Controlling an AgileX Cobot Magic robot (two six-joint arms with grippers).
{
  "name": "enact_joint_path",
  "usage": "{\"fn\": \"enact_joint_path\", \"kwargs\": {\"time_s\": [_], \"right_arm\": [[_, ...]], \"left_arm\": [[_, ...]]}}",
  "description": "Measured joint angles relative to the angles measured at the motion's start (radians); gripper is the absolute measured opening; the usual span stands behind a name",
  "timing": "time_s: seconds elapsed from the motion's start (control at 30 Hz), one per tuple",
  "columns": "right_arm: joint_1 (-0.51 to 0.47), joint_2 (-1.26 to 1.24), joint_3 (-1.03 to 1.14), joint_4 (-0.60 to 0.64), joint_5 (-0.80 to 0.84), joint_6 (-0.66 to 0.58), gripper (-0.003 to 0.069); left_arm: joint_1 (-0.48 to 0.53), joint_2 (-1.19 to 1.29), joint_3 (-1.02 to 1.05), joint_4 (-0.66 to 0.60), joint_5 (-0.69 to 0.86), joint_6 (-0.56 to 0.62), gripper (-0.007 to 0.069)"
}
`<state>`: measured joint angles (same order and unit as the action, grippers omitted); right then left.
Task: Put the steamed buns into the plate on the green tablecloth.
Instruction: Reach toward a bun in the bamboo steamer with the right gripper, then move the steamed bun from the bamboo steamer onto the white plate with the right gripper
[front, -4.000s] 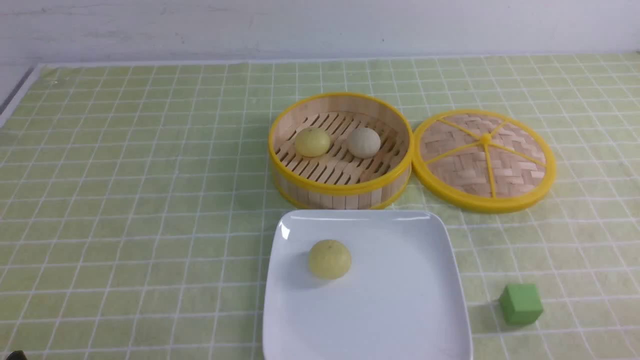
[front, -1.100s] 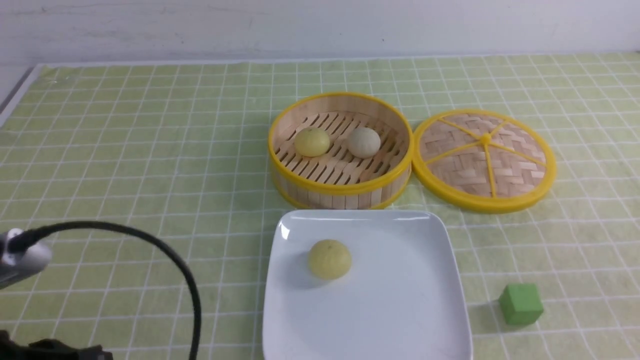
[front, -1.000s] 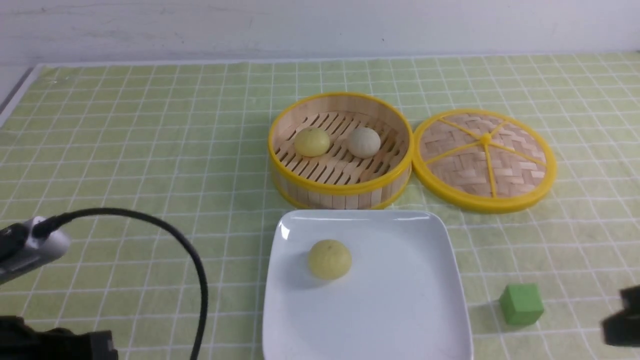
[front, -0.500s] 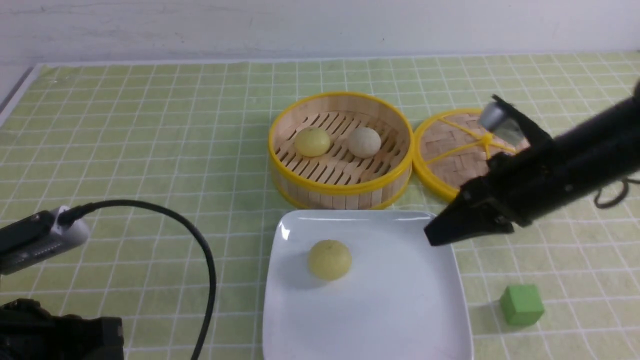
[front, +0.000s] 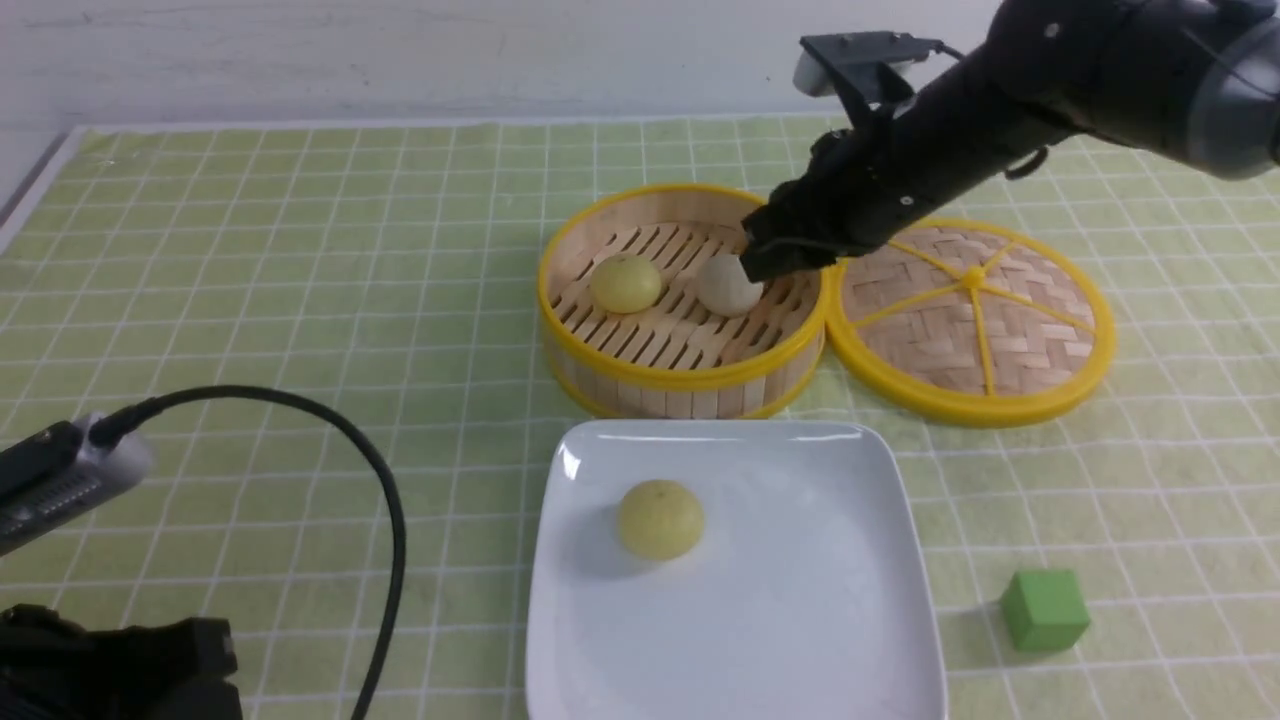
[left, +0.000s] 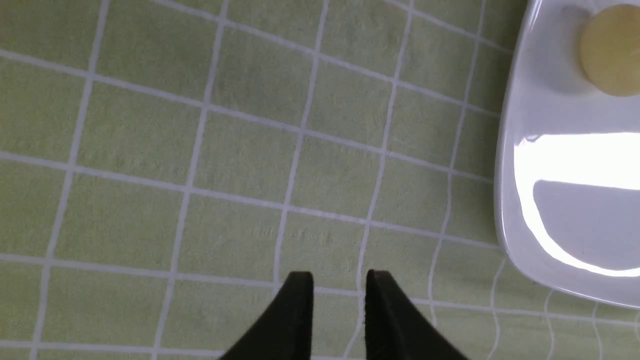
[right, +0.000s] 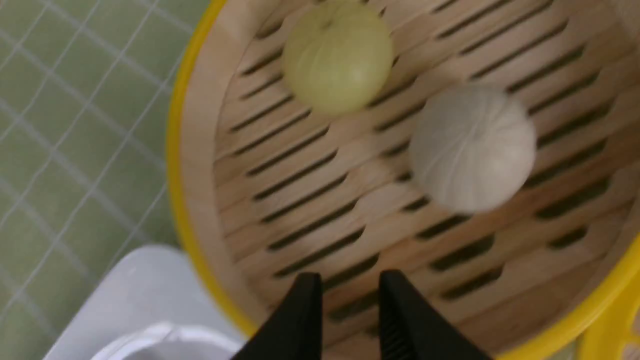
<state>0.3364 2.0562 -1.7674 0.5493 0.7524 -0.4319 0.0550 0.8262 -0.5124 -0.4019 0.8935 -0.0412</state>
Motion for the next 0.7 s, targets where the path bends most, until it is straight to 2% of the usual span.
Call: {"fn": "enact_joint_path", "kwargs": {"time_s": [0.17,0.27,0.33,0.4,0.5,0.53,0.57,0.63,0.7], "right_arm": [[0.000,0.093,-0.058,-0.013,-0.113,0.000,0.0382],[0.000,0.150,-0.062,-0.015,-0.168,0.000,0.0420],[0.000,0.167,-0.062,-0.015,-0.174,0.000,0.0421],[0.000,0.199,-0.062,0.001,-0.171,0.000,0.0368],[0.000,0.204,-0.064,0.049,-0.156,0.000,0.0195],[0.000,0.199,-0.064,0.057,-0.143,-0.001,0.0103],[0.000,0.188,-0.064,0.058,-0.123,-0.002,0.0049],[-0.001,0.167,-0.064,0.058,-0.089,-0.004,0.0024],[-0.011,0.093,-0.063,0.053,0.038,-0.004,0.0024]], "left_arm": [[0.000,0.000,0.000,0.004,-0.002,-0.002,0.0253],[0.000,0.000,0.000,0.004,-0.006,-0.003,0.0258],[0.000,0.000,0.000,0.004,-0.013,-0.003,0.0260],[0.000,0.000,0.000,0.004,-0.032,-0.003,0.0262],[0.000,0.000,0.000,0.004,-0.054,-0.003,0.0262],[0.000,0.000,0.000,0.004,-0.058,-0.003,0.0262],[0.000,0.000,0.000,0.004,-0.059,-0.003,0.0262],[0.000,0.000,0.000,0.004,-0.059,-0.003,0.0262],[0.000,0.000,0.000,0.004,-0.060,-0.003,0.0262]]}}
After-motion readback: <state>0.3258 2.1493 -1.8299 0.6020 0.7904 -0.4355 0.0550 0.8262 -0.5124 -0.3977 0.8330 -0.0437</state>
